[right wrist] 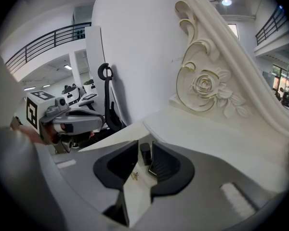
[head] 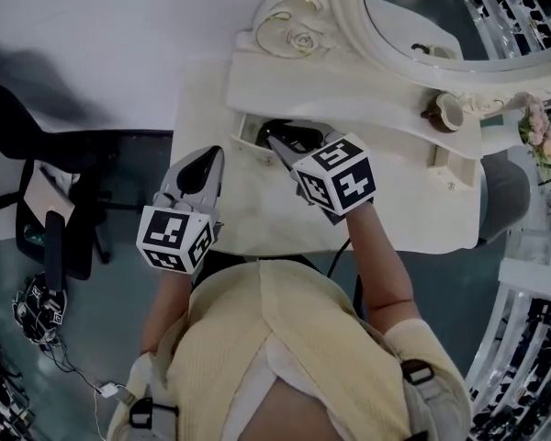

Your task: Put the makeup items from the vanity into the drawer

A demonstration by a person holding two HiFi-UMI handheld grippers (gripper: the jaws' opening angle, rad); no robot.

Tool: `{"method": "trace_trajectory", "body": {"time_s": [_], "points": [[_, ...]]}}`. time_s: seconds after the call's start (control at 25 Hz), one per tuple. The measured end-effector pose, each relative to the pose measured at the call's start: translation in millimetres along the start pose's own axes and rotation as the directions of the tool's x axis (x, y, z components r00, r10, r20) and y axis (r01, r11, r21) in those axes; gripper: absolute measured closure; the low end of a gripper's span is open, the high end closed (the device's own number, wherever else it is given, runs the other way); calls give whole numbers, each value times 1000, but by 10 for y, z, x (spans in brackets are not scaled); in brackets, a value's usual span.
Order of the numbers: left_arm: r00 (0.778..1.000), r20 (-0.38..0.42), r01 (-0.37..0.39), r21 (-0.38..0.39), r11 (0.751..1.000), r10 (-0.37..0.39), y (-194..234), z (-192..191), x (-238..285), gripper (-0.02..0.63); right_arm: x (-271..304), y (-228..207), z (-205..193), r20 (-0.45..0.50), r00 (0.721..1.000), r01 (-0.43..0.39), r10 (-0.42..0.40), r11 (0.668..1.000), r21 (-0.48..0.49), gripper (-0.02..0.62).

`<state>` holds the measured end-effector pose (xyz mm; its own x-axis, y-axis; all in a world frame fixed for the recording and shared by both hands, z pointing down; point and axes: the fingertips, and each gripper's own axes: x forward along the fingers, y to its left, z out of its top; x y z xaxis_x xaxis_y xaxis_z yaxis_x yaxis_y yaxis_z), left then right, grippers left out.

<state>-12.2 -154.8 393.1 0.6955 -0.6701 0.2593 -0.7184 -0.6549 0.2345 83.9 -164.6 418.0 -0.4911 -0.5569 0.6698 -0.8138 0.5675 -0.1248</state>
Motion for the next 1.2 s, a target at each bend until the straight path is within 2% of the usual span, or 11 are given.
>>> {"method": "trace_trajectory", "body": {"time_s": [0.64,1.2], "points": [[999,-31,38,21,999,-38,-95,6,121,604,-259,-181,-236,59,995,70,-77,991,115,532],[998,-43,42,30,999,-41,-124,-13,165,604,-384,-281,-418,69,991,105,-117,981,165,562]]}}
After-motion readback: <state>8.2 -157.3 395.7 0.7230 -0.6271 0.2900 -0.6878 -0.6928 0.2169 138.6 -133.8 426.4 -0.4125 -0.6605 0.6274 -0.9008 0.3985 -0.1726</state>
